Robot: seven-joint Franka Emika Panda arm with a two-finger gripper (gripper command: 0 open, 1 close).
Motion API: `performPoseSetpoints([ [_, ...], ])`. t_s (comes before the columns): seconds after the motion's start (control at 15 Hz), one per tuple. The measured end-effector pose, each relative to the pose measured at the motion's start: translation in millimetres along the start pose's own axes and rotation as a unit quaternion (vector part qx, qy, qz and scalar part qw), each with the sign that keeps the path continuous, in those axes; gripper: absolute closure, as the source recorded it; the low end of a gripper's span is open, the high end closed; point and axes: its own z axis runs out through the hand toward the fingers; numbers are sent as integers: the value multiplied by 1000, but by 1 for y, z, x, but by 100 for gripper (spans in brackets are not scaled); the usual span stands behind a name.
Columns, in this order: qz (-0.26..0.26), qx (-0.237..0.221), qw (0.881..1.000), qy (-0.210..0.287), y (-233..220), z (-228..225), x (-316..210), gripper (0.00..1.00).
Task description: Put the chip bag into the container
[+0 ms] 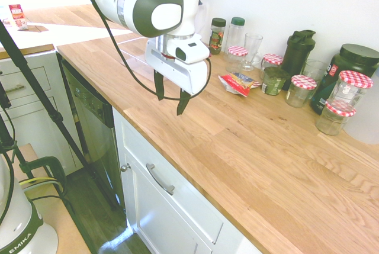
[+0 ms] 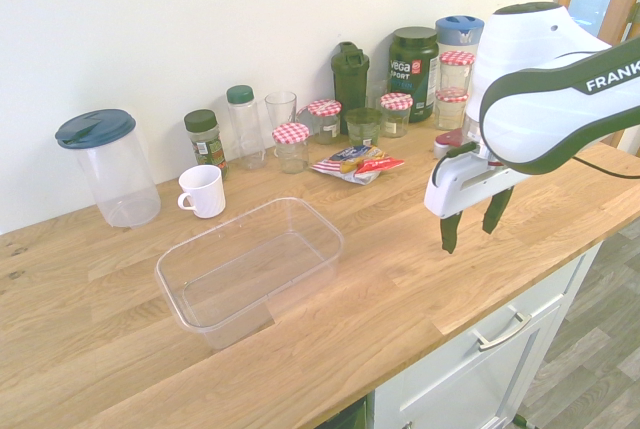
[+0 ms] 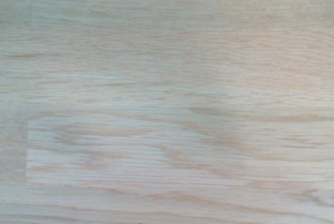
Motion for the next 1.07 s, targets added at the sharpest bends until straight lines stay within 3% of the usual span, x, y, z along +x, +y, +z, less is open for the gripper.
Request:
performPoseSetpoints([
  [0.27, -4, 2, 1000, 12, -2, -9, 8, 0],
  [0.47, -14, 2, 999, 43, -17, -52, 30, 0],
  [0.67, -30, -1, 996, 82, -56, -85, 49, 0],
  [1.07, -64, -9, 989, 135, -146, -102, 87, 0],
])
